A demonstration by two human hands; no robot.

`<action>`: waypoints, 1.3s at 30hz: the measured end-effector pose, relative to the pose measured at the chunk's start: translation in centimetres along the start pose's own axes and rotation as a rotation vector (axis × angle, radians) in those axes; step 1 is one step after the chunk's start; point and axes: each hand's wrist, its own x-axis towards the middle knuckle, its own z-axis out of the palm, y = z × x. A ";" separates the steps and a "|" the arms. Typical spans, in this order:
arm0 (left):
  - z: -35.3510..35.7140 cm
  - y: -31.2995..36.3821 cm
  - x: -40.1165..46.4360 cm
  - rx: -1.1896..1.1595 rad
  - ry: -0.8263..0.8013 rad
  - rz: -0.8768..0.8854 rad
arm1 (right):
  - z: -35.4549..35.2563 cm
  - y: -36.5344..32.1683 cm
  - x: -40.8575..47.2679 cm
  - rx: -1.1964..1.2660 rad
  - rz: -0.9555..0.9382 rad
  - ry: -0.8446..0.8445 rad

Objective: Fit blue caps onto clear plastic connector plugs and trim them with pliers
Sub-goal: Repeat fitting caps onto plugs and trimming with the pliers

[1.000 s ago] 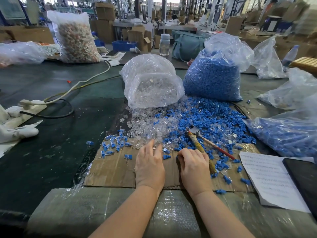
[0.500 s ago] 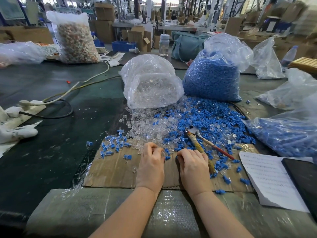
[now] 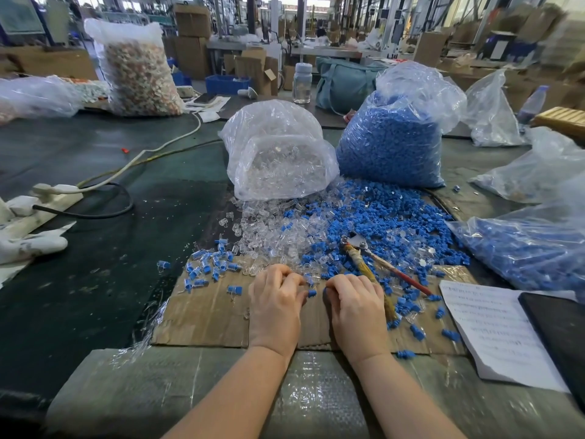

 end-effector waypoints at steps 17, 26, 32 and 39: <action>-0.5 0.4 -0.2 -0.217 -0.082 0.130 | 0.3 0.2 0.0 0.025 -0.011 0.052; -0.9 1.0 -0.6 -0.174 -0.168 0.326 | 0.2 0.2 0.1 0.049 0.030 0.077; 0.3 0.0 -0.3 -0.124 -0.119 0.234 | 0.0 0.1 0.0 0.085 0.039 0.050; -0.2 0.4 -0.2 -0.158 -0.152 0.189 | 0.0 0.2 0.0 0.041 0.025 0.041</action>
